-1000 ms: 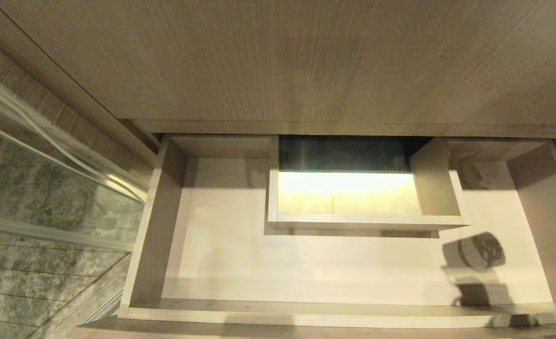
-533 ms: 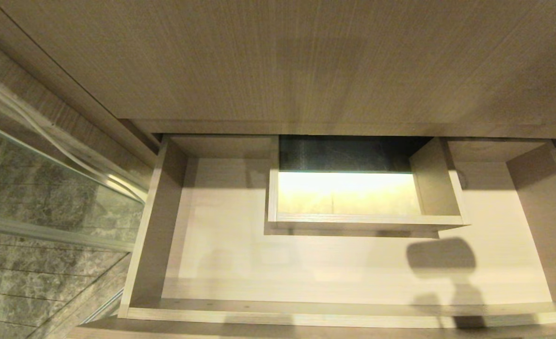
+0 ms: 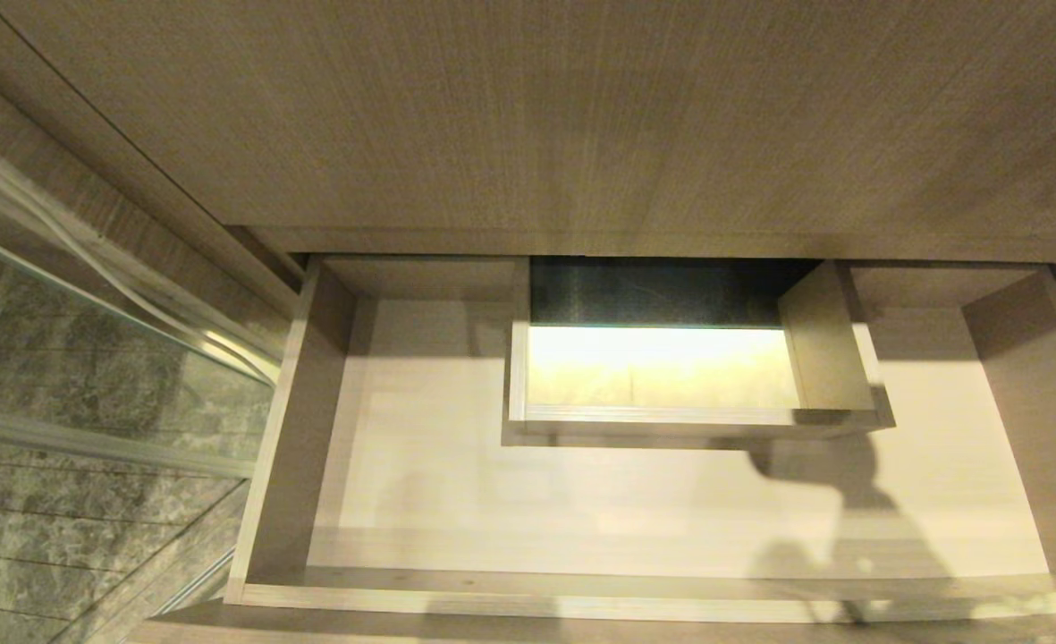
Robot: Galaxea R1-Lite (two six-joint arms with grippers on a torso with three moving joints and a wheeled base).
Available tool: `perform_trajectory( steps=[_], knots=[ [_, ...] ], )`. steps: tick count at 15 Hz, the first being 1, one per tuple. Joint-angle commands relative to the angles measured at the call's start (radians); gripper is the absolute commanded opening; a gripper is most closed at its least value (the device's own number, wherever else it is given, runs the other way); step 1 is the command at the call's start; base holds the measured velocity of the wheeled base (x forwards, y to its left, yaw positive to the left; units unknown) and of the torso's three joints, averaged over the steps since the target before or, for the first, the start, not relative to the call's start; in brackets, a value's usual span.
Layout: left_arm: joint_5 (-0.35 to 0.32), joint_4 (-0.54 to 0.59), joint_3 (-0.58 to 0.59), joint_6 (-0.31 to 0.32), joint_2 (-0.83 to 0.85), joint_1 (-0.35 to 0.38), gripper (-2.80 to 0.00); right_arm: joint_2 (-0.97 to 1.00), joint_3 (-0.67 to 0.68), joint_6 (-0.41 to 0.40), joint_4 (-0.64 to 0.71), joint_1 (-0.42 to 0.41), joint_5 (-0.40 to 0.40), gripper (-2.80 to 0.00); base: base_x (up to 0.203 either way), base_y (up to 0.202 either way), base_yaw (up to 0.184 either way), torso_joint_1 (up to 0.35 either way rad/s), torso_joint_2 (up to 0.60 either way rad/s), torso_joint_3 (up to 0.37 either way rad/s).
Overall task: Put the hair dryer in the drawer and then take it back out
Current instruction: Place it on the countertop
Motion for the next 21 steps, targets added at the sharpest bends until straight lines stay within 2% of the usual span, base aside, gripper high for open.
perform_trajectory(
  steps=[1,3,11,21],
  knots=[
    [0.001,0.000,0.000,0.000,0.000,-0.001,-2.80,0.036,-0.010,0.048,-0.033,0.002,0.030,-2.80,0.000,0.000,0.000,0.094,-0.10,-0.027],
    [0.001,0.000,0.001,0.000,0.000,0.000,-2.80,0.032,-0.010,0.076,-0.042,0.002,0.080,-2.80,0.000,0.000,0.000,0.201,-0.37,-0.142],
    [0.001,0.000,0.001,0.000,0.000,-0.001,-2.80,0.021,-0.011,0.087,-0.043,0.002,0.078,-2.80,0.000,0.000,0.000,0.179,-0.48,-0.213],
    [0.001,0.000,0.001,0.000,0.000,0.000,-2.80,0.204,-0.081,0.090,-0.031,0.003,0.082,-2.80,0.000,0.000,0.000,0.337,-0.51,-0.243]
  ],
)
